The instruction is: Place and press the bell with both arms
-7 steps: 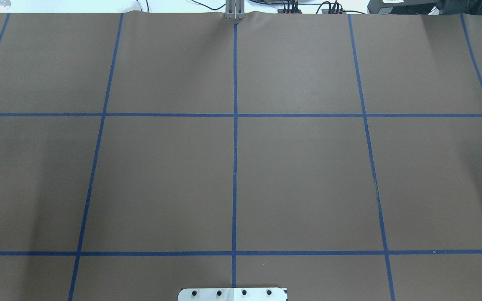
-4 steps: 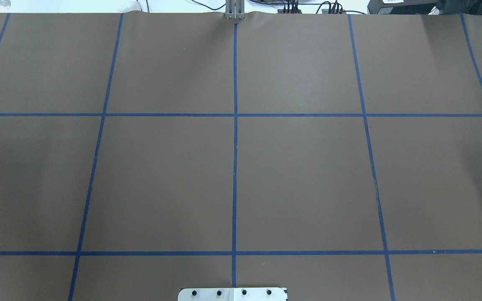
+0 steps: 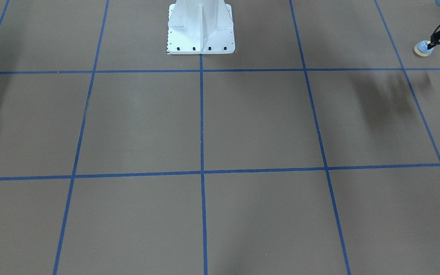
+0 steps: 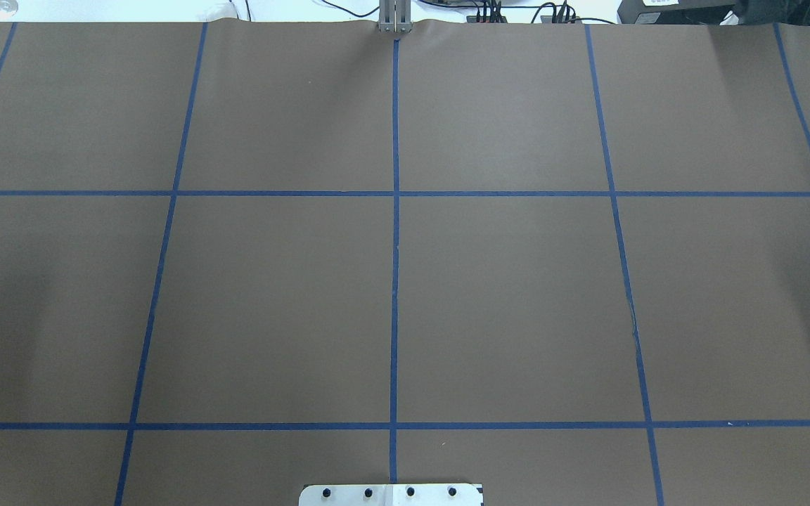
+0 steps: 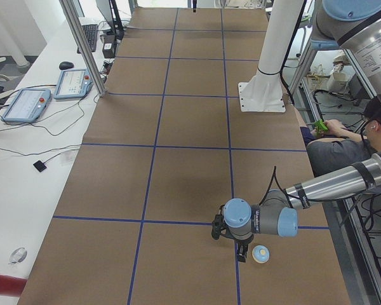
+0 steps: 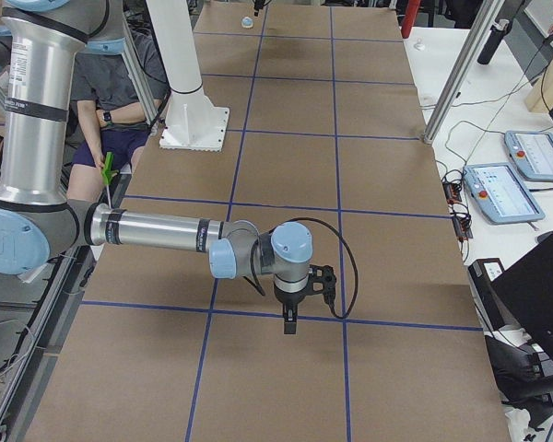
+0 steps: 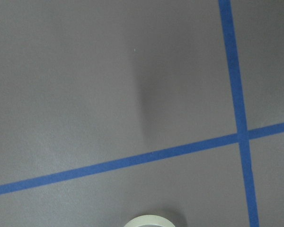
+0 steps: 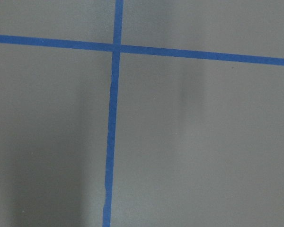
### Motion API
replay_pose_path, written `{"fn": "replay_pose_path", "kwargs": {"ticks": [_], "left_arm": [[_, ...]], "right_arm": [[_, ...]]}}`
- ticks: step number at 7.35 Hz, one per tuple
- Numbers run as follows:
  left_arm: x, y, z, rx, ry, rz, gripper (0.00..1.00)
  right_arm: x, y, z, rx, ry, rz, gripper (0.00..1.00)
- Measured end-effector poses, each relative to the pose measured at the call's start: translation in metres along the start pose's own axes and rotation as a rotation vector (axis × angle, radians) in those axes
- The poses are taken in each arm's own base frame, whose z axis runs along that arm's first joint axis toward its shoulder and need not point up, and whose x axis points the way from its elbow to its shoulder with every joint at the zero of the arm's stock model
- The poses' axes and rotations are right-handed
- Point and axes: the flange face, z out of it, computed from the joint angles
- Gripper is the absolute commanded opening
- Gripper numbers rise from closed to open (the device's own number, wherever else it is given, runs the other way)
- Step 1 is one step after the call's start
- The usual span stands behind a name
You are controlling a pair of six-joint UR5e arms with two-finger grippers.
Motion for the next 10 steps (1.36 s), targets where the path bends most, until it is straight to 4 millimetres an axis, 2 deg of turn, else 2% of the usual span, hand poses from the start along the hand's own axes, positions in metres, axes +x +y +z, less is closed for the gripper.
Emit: {"fn": "replay_pose_path", "kwargs": {"ticks": [3, 10], "left_arm": [[0.002, 0.005, 0.027, -0.106, -0.031, 0.019, 1.00], [0.009, 0.000, 0.049, -0.186, -0.048, 0.040, 1.00]], "right_arm": [[-0.002, 0.000, 0.001, -0.003, 0.000, -0.007, 1.00], [-0.005, 0.000, 0.004, -0.005, -0.001, -0.023, 1.00]]}}
